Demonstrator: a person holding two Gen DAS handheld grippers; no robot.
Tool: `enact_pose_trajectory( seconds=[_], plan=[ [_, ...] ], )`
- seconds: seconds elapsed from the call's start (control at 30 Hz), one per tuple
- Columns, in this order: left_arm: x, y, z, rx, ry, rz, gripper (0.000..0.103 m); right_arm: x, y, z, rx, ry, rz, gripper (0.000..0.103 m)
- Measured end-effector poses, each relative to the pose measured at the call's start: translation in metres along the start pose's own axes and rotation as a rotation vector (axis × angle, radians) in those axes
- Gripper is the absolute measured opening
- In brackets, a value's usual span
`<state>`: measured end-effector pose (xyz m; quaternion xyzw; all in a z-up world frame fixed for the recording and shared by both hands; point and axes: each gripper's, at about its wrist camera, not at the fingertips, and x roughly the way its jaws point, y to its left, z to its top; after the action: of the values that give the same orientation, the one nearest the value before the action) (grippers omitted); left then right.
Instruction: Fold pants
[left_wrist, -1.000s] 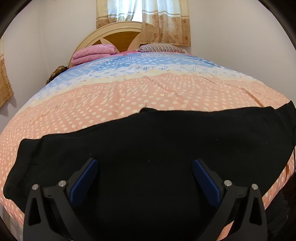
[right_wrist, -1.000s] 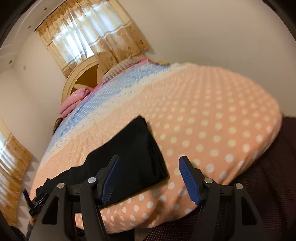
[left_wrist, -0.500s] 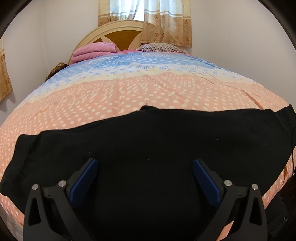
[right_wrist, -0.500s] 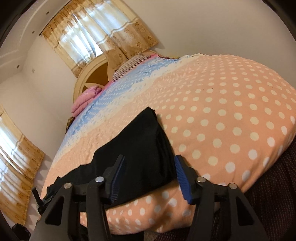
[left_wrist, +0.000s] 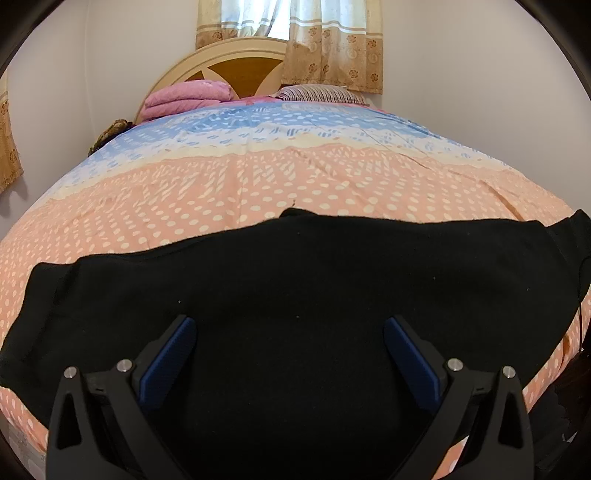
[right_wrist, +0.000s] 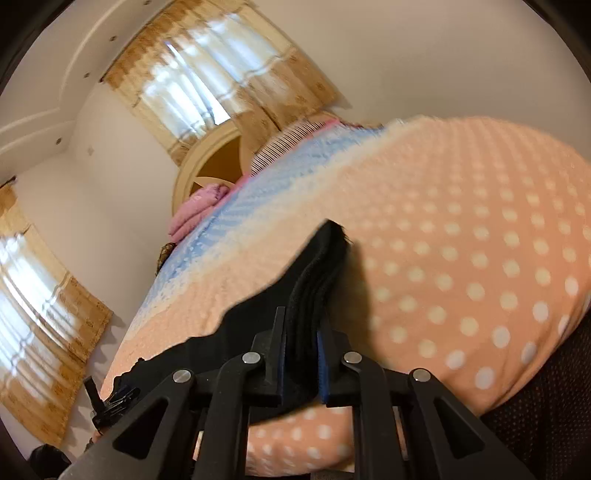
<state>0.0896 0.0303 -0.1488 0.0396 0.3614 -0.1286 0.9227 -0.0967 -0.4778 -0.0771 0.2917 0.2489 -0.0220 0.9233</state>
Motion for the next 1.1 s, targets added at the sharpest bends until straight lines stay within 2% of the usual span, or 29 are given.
enact_pose_trajectory(
  seconds=[0.33, 0.6, 0.87, 1.1],
  plan=[
    [-0.005, 0.001, 0.002, 0.002, -0.004, -0.019, 0.103, -0.001, 0.099, 0.001, -0.229, -0.036, 0.055, 0.013],
    [-0.012, 0.006, 0.009, -0.006, -0.029, -0.032, 0.103, 0.018, 0.16, -0.003, -0.359, -0.016, 0.123, 0.013],
    [-0.01, 0.013, 0.008, -0.023, -0.029, -0.057, 0.103, 0.053, 0.219, -0.015, -0.449, 0.045, 0.193, 0.012],
    [-0.015, 0.015, 0.011, -0.022, -0.044, -0.069, 0.103, 0.097, 0.266, -0.045, -0.529, 0.142, 0.244, 0.012]
  ],
)
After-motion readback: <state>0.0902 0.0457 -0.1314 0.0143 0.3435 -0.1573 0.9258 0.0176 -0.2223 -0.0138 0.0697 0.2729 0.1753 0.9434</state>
